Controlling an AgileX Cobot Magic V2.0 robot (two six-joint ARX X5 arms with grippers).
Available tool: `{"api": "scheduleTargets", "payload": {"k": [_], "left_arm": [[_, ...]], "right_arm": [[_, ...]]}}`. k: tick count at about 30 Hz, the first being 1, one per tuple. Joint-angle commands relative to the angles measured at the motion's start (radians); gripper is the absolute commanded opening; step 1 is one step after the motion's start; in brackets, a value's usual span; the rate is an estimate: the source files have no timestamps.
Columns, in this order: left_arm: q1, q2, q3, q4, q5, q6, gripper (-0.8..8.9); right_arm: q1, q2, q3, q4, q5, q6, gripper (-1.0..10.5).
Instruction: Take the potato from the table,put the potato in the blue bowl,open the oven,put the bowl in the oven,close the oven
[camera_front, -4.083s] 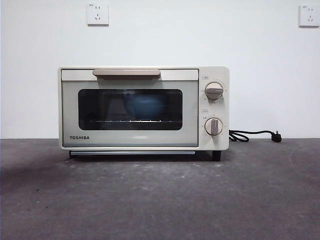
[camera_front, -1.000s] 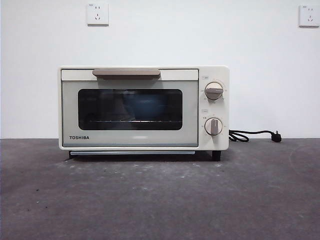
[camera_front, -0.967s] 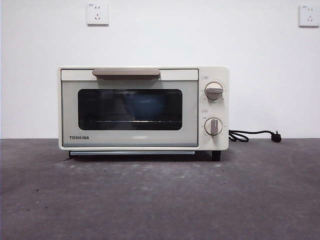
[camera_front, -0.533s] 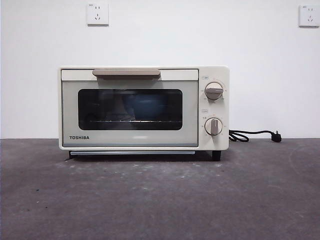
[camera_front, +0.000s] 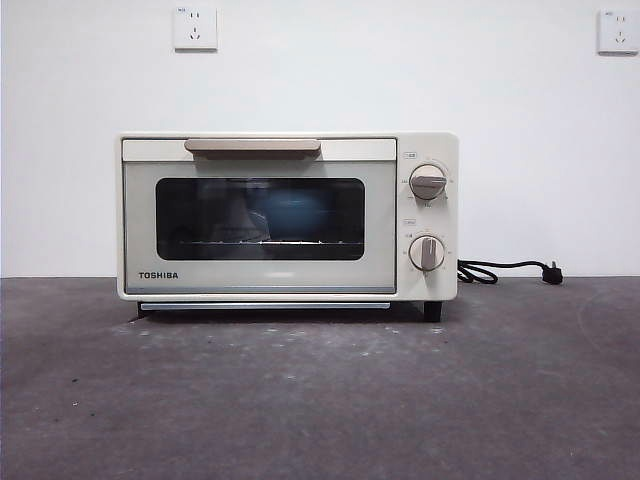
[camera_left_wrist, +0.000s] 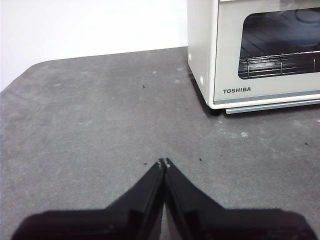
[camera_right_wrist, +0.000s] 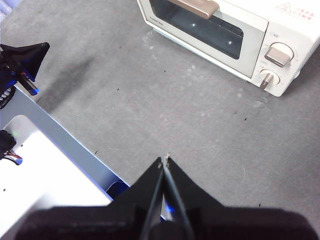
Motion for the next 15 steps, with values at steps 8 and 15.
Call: {"api": "scheduleTargets", "payload": {"k": [8,15], "left_arm": [[0.002,0.000,-0.014,0.003,0.003,-0.013,-0.04],[0.002,0.000,-0.014,0.003,0.003,-0.013,-0.04]], "right_arm": [[0.000,-0.003,-0.002,-0.014,0.000,0.006,0.0],[-0.047,-0.028,-0.003,0.027,0.014,-0.042,0.0]]}}
